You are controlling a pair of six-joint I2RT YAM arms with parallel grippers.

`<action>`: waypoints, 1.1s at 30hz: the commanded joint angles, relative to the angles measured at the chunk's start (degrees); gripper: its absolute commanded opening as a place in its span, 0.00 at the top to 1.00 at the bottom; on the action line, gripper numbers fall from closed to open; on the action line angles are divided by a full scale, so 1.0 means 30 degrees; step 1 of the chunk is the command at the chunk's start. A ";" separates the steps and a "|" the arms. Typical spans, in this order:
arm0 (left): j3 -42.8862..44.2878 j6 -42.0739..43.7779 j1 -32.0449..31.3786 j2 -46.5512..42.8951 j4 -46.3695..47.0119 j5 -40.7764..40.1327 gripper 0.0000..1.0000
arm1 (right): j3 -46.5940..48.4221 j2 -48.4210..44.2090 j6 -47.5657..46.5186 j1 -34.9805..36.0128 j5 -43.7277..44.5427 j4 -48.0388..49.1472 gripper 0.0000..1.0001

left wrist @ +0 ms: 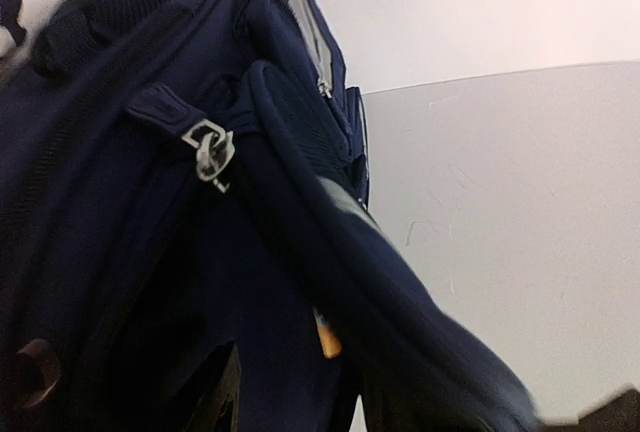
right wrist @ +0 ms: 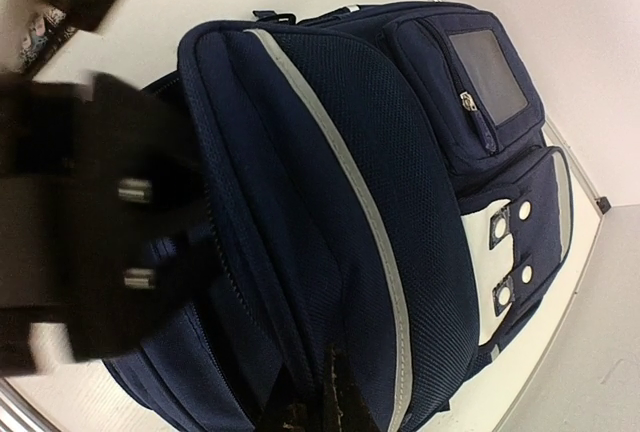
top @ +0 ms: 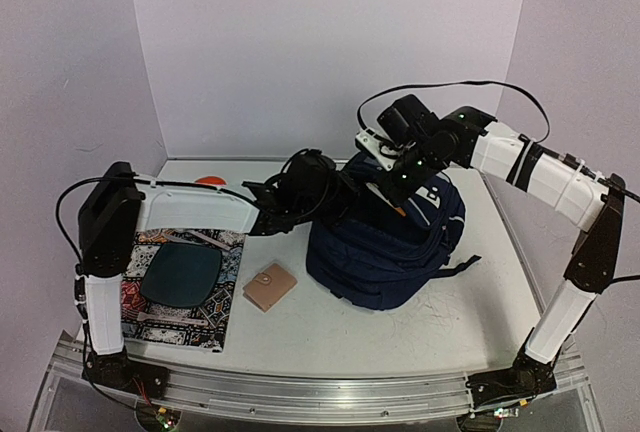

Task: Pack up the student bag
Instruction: Place the pen in the upper front pocket of the bag, then adjust the student bag at the center of the board.

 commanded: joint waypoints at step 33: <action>0.2473 2.7343 0.6309 -0.0435 -0.6299 1.1760 0.33 | -0.4577 -0.3650 0.8318 -0.2783 -0.6964 0.2063 0.38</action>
